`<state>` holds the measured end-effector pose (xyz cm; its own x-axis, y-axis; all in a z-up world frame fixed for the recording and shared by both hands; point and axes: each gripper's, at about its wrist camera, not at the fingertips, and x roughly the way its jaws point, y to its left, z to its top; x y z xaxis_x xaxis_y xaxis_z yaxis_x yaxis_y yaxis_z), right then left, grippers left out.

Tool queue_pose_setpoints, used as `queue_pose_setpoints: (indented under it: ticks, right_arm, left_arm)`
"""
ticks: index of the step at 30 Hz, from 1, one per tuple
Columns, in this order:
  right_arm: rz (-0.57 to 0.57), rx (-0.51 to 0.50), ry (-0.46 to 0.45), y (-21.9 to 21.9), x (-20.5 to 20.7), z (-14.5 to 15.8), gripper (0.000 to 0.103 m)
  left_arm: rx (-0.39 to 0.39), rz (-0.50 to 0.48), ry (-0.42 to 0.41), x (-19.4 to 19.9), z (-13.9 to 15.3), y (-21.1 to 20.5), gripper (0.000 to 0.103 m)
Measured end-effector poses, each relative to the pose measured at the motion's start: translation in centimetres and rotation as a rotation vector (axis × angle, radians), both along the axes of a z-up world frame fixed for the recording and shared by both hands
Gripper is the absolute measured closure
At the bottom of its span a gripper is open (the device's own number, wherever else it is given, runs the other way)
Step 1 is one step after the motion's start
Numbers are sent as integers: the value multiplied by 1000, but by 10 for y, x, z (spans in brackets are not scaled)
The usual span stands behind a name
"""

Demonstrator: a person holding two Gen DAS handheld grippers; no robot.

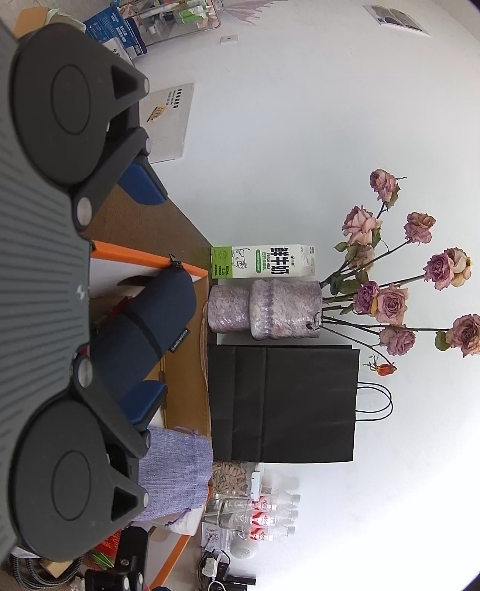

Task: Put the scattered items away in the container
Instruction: 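Withdraw both tools from the box back toward the table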

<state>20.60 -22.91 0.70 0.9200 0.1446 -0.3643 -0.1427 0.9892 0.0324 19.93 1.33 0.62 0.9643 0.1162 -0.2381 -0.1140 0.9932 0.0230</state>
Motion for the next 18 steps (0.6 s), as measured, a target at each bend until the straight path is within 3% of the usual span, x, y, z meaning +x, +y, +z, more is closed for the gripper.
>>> queue_pose_setpoints:
  ticks: [9,18]
  right_arm:
    - [-18,-17,-14,-7,-21,-11,0]
    - [-52,0,-15,-20,-38,-18,0]
  left_arm:
    - [-7,29,17,-16,-7,8,0]
    - [-84,64,62,-32,-15,26,0]
